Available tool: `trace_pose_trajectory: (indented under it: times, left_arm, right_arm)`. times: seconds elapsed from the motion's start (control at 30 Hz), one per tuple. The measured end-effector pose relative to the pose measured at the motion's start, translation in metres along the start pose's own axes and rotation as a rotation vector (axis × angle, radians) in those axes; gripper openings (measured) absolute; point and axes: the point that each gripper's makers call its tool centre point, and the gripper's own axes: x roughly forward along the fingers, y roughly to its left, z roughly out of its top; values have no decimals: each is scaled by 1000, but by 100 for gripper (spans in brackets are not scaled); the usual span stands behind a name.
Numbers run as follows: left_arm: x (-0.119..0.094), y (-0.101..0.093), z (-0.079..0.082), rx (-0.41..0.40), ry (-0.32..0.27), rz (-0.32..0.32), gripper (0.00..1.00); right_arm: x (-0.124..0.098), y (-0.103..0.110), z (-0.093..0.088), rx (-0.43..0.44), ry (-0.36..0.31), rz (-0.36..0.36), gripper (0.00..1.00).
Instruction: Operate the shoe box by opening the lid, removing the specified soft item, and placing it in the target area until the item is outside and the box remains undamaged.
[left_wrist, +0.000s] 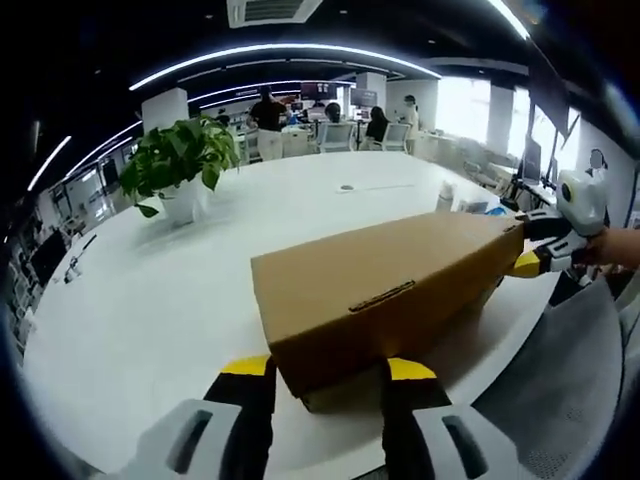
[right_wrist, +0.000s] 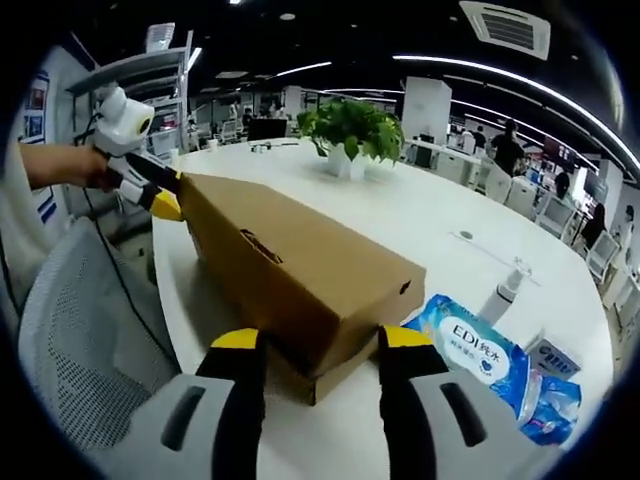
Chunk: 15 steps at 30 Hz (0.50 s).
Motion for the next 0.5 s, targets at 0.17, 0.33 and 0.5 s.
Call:
trace_pose_trajectory:
  times: [0.17, 0.33, 0.5]
  left_arm:
    - [4, -1, -5, 3, 19, -8, 44]
    - [8, -1, -11, 15, 42, -11, 44]
    - [12, -2, -17, 19, 62, -19, 44]
  right_arm:
    - [3, 2, -5, -7, 15, 12, 44]
    - [6, 4, -10, -4, 29, 18, 46]
    - [8, 6, -13, 0, 41, 28, 48]
